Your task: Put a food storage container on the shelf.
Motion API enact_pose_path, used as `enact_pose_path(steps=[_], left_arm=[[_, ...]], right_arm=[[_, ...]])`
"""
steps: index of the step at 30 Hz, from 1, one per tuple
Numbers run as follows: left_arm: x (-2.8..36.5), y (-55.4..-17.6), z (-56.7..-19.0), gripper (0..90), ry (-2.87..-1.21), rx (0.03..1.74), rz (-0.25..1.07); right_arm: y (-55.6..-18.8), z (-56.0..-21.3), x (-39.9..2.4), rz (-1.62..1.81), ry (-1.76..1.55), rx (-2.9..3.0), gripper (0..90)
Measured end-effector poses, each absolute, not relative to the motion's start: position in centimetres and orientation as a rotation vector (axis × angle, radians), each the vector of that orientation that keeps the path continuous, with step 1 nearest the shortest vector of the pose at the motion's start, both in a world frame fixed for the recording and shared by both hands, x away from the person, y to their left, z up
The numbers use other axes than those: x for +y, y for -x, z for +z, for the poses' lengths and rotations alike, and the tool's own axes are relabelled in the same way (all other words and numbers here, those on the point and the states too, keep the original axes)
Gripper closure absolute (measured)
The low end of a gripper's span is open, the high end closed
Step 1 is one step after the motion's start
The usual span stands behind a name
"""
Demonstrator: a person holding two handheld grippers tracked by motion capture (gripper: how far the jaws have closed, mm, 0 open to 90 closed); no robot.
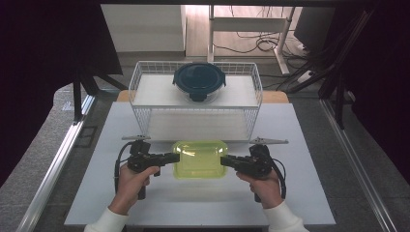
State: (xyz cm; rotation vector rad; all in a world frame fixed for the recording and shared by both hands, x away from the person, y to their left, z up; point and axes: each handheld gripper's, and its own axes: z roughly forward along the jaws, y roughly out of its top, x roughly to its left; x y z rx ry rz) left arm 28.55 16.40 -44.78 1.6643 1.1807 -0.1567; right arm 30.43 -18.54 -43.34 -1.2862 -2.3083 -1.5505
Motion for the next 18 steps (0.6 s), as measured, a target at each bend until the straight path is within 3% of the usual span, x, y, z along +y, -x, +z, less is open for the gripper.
enact_pose_path(steps=[18], left_arm=[[16.3, -27.8, -43.3, 77.8, -1.663, 1.147, -0.106]], right_arm=[[-29.8, -42.0, -18.6, -1.598, 1.259, -2.346, 76.8]])
